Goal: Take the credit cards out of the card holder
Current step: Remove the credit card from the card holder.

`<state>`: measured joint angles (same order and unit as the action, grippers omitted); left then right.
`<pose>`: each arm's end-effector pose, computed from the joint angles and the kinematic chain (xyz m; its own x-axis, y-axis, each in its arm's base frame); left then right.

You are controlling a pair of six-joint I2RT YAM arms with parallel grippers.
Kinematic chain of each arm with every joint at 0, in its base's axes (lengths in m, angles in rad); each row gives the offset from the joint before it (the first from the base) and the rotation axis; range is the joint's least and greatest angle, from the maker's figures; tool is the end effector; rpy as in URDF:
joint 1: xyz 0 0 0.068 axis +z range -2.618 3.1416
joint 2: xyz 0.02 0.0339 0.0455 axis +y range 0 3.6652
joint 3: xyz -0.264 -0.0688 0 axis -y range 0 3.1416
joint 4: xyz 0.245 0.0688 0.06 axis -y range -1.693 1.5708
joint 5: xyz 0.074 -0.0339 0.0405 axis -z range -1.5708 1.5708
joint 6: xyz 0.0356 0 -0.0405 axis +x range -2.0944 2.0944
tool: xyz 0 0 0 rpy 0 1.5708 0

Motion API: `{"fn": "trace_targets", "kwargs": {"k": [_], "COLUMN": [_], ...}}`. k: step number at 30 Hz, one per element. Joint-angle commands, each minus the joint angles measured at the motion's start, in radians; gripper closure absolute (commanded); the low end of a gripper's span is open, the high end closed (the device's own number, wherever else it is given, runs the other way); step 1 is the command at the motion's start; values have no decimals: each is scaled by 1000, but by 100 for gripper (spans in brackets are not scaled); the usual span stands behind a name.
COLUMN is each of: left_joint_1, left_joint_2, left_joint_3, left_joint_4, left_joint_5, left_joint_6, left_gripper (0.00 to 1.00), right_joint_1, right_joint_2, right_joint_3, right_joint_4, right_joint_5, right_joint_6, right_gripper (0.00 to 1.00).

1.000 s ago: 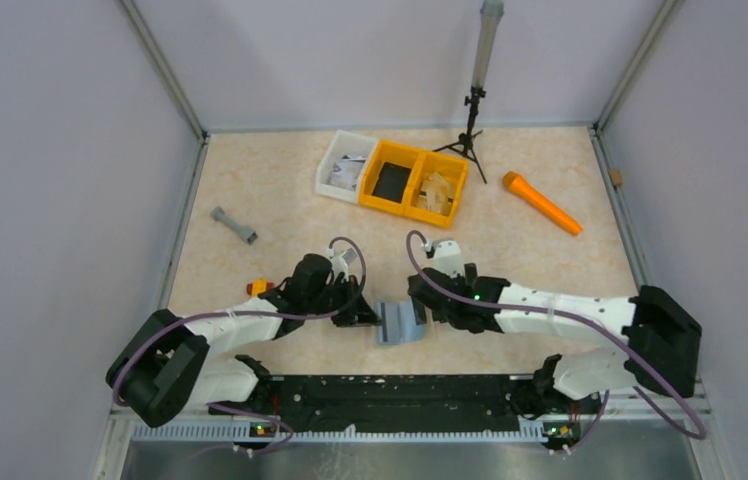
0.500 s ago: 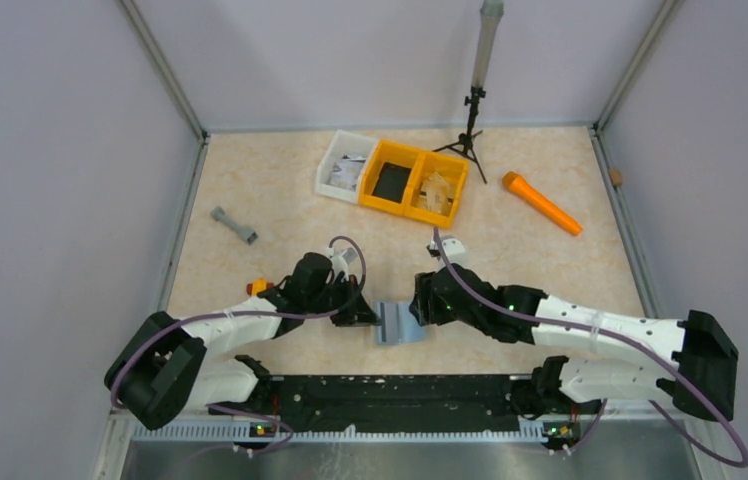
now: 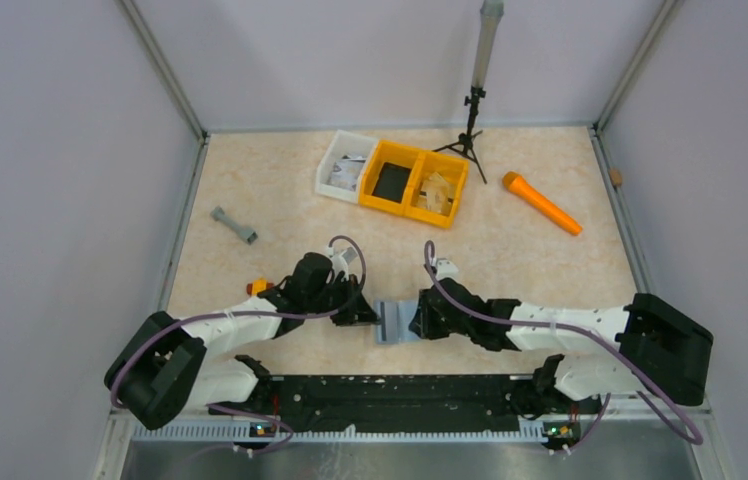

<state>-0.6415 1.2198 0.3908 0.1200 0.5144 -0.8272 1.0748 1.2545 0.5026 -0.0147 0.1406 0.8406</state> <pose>0.1647 -0.1449 0.1530 -0.9568 -0.0852 -0.2780 0.1713 0.6077 -0.7755 0.1169 0.2056 0.1651 -0.8332 0.0103 -0.5529 -0.3028 0.8281 0.4718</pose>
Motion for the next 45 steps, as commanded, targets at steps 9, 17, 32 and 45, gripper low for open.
{"fn": "trace_targets", "kwargs": {"k": [9,17,32,45], "left_joint_1": [3,2,75,82], "left_joint_2": [3,68,131,-34], "left_joint_3": [-22,-30,-101,-150], "left_joint_4": [95,158,473,674], "left_joint_5": [14,39,225,288], "left_joint_6": [-1,-4,-89,-258], "left_gripper": [49,52,100,100], "right_joint_1": [-8,-9,-61,-170], "right_joint_2": [12,7,-255,-372], "right_joint_3": [-60,-62,-116,-191], "right_joint_4": [51,71,77,327], "right_joint_5": [13,-8,-95,-351], "right_joint_6": [16,16,4,86], "right_gripper": [84,84,61,47]}}
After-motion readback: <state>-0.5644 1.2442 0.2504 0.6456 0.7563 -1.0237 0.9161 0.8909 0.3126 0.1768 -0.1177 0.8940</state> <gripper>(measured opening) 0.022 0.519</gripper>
